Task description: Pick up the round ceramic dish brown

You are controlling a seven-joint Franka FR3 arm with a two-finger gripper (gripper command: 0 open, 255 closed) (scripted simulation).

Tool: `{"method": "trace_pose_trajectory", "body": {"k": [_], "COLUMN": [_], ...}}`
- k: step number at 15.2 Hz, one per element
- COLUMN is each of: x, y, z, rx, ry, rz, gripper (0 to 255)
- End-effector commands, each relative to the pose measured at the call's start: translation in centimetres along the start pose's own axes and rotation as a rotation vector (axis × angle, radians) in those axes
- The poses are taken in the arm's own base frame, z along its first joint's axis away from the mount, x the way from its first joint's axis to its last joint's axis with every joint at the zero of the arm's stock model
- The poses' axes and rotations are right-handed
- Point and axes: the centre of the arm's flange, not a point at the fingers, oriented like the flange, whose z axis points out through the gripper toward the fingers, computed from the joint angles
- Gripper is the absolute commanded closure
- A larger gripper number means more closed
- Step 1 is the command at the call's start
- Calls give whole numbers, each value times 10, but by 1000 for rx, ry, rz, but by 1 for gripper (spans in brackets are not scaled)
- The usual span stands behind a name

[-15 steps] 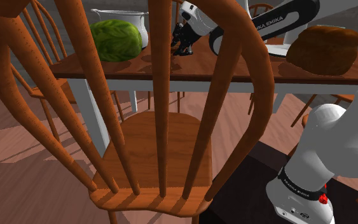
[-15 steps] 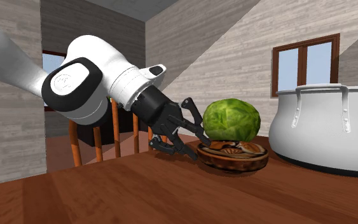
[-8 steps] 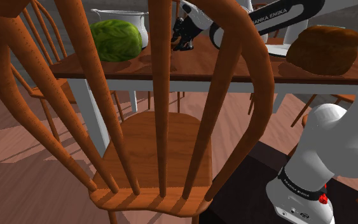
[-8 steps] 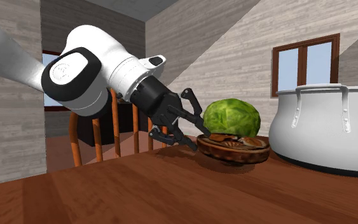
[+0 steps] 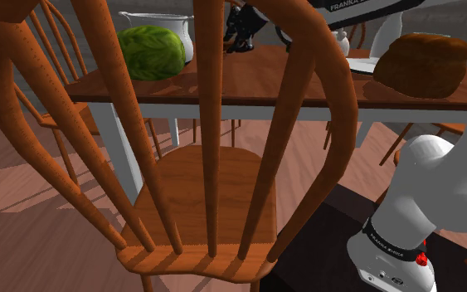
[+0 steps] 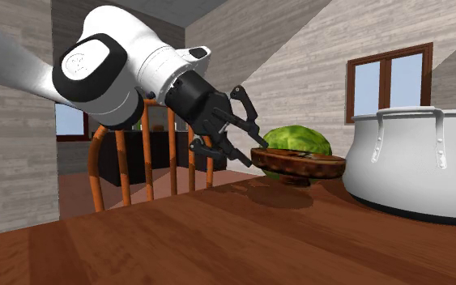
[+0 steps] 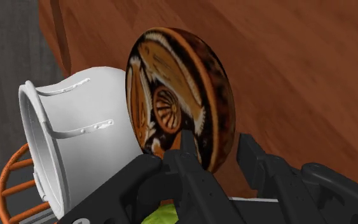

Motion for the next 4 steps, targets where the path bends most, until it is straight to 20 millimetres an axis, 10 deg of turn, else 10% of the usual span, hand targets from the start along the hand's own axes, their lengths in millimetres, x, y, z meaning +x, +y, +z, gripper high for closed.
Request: {"method": "trace_pose_trajectory", "body": {"k": [1,4], "x": [3,3], "y": [8,13], "z": [-7,-11], "rx": [0,0], "ry": [0,0], "rz": [0,0], "gripper": [255,255]}}
